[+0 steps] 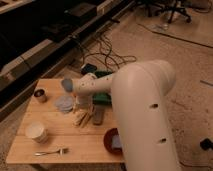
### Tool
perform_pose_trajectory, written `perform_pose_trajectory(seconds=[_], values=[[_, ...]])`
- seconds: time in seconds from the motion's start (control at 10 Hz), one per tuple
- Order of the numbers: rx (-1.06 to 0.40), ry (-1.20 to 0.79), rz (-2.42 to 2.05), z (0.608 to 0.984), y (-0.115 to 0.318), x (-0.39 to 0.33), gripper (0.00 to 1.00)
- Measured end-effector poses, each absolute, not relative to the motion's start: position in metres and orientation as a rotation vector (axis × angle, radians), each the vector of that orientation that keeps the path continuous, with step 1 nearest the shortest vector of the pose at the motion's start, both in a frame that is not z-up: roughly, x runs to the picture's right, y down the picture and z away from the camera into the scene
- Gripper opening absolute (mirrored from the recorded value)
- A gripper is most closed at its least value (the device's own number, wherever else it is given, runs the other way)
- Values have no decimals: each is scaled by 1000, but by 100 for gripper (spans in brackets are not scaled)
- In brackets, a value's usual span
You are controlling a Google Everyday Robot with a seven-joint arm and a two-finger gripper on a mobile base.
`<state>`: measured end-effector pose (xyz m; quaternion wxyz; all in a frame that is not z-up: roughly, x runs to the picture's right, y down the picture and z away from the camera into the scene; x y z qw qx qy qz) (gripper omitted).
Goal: Place banana in paper cup
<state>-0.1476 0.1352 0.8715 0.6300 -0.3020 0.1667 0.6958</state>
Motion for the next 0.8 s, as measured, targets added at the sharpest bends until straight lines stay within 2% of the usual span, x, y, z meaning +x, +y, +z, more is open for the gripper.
perform_pose_trajectory(seconds=[0.4,0.5,0.8], values=[[-728,419,1589,872,138,-152,8],[-730,428,1583,870,140,-153,1],[-770,441,1603,862,138,-143,0]])
